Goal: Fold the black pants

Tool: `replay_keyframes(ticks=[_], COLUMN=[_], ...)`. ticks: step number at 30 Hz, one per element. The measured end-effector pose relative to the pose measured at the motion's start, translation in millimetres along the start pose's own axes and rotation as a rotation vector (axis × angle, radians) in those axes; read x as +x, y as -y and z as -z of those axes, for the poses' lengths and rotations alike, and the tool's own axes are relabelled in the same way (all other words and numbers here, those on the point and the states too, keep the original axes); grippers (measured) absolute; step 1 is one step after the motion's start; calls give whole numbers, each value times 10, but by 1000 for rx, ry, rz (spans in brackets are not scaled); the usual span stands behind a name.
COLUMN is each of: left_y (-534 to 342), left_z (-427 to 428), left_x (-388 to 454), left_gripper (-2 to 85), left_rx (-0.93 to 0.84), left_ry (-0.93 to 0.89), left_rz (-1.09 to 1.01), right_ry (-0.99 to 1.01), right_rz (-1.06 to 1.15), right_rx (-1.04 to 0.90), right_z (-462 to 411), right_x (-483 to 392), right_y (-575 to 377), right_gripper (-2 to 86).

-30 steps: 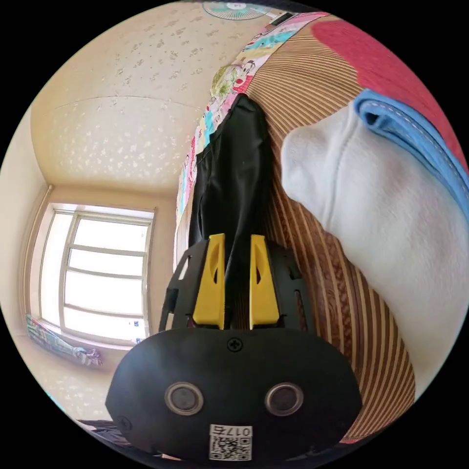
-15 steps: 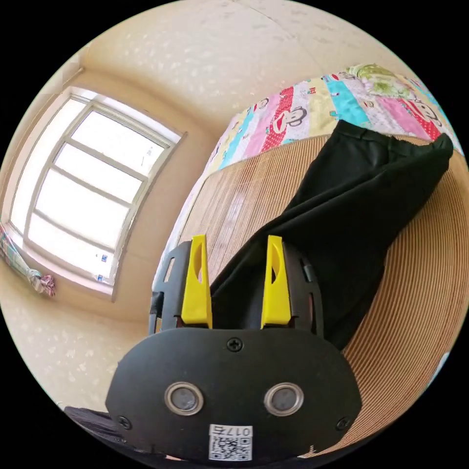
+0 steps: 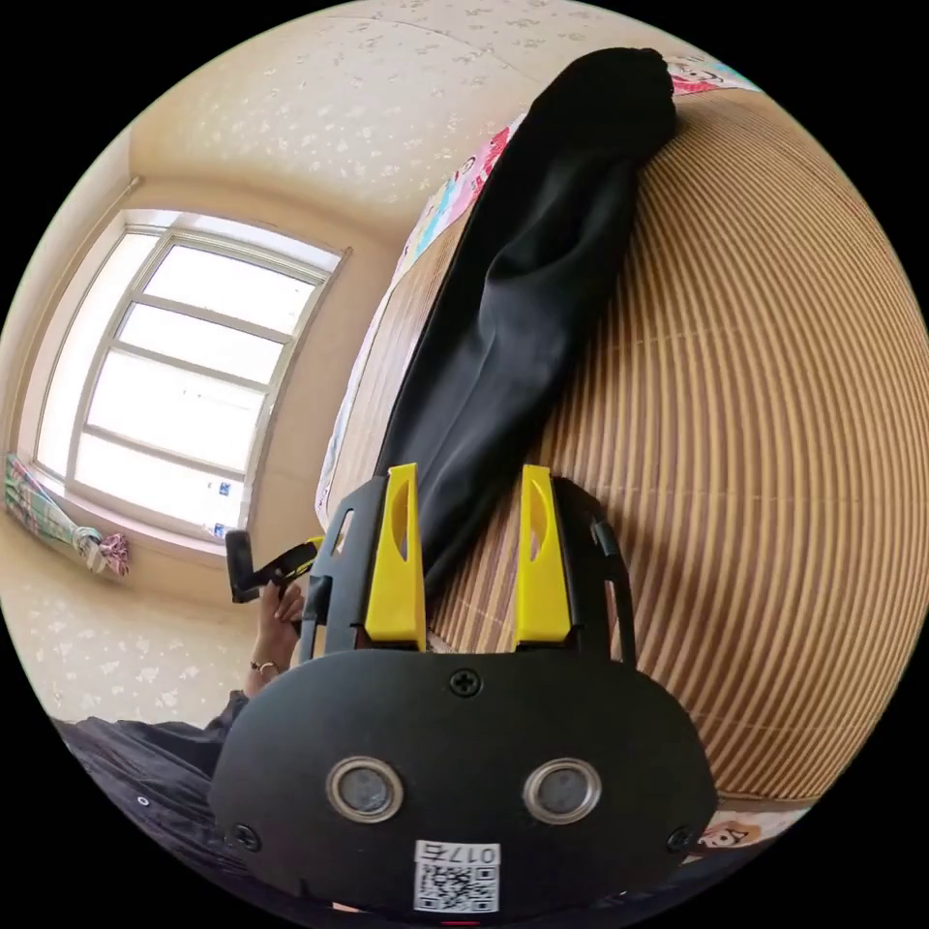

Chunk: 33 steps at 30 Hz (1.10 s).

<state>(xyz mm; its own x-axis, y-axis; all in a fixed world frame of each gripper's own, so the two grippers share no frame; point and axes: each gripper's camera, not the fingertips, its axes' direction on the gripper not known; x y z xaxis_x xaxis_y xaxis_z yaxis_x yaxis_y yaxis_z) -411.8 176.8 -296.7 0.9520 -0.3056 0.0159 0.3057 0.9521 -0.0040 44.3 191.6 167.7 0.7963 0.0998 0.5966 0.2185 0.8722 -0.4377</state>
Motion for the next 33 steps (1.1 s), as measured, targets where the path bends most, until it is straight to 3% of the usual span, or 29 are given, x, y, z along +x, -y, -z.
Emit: replay_keyframes(ticks=[2,5,10,12,15,20,27,33], left_y=[214,210,-636,-1033,-1595,-1649,-974,-792], left_z=[-350,-620,-1144,-1412,-1725,-1651,-1386,-2126], left_x=[16,198,1010,1314,1578,1644,2298,2503], left_gripper=[92,37,5,3,6,50,103,116], left_rx=[-83,-135,-264,-366,-484,-373,-74,-178], left_ry=[21,-98,-257,-276,-305,-432,-255,-148], left_rz=[-1,4,-89,-148,-168,-162,-405,-365], right_ry=[-89,-266,-344,-442,-424,-388,-318,-367], right_rz=[42,186,215,172,85,-68,69,181], right_rx=[-54,-206,-168,-194,-211,-88,-13,41], right_z=[-159,-277,440,837,1308,1800,1736,1470], right_x=[-155,-383,-233,61,416,687,277,-135], right_y=[26,168,-199,-613,-1085,-1507,-924,219], right_gripper=[101,54,41,40,43,70,115,152])
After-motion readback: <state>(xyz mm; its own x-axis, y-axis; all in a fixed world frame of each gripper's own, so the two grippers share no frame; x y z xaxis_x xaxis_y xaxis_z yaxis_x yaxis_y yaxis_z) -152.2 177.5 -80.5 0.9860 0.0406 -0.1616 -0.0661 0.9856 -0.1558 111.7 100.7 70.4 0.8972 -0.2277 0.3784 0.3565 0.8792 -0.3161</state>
